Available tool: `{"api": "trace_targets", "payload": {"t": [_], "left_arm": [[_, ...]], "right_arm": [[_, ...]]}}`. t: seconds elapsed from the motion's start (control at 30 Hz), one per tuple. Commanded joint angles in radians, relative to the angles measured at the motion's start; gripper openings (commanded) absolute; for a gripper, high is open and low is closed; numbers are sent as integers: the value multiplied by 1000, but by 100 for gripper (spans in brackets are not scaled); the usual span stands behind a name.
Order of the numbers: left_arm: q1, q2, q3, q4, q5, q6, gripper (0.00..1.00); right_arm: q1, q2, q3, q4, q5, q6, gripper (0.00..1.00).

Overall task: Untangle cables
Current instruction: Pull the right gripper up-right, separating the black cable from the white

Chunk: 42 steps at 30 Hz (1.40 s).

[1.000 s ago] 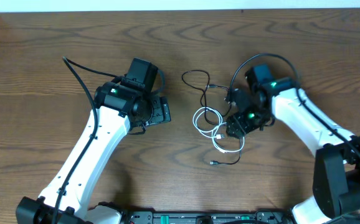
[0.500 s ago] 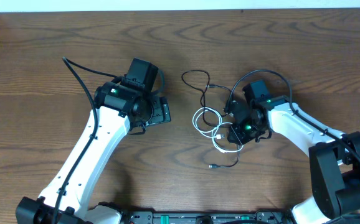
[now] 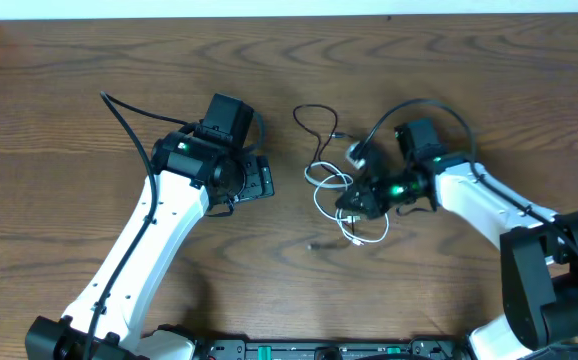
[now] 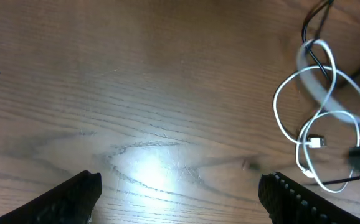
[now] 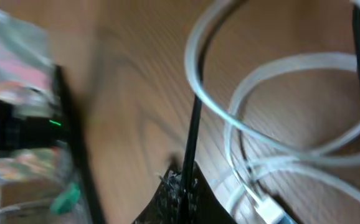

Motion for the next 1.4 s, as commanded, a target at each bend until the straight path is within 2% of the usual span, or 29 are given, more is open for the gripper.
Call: {"api": "trace_targets", "payload": {"t": [0.0, 0.17, 0.37, 0.63, 0.87, 0.97, 1.17, 1.27, 1.37], "left_arm": [[6, 3, -5, -4, -13, -5, 85], [6, 3, -5, -3, -13, -5, 85], [6, 3, -5, -3, -13, -5, 85], [6, 3, -5, -3, -13, -5, 85], [6, 3, -5, -3, -13, -5, 85], [6, 3, -5, -3, -13, -5, 85], [6, 3, -5, -3, -13, -5, 85], [6, 3, -5, -3, -13, -5, 85], [6, 3, -5, -2, -13, -5, 86]], "right_arm": [[-83, -69, 109, 20, -241, 10, 1], [-172, -193, 276, 65, -237, 122, 1], [-202, -385, 435, 80, -46, 154, 1], [-202, -590, 459, 213, 29, 154, 1], [-202, -632, 459, 197, 285, 154, 1], [-201, -620, 459, 100, 288, 123, 1], [-201, -554, 459, -348, 305, -41, 1], [-201, -499, 459, -540, 466, -97, 1], [-201, -451, 459, -627, 712, -94, 1]]}}
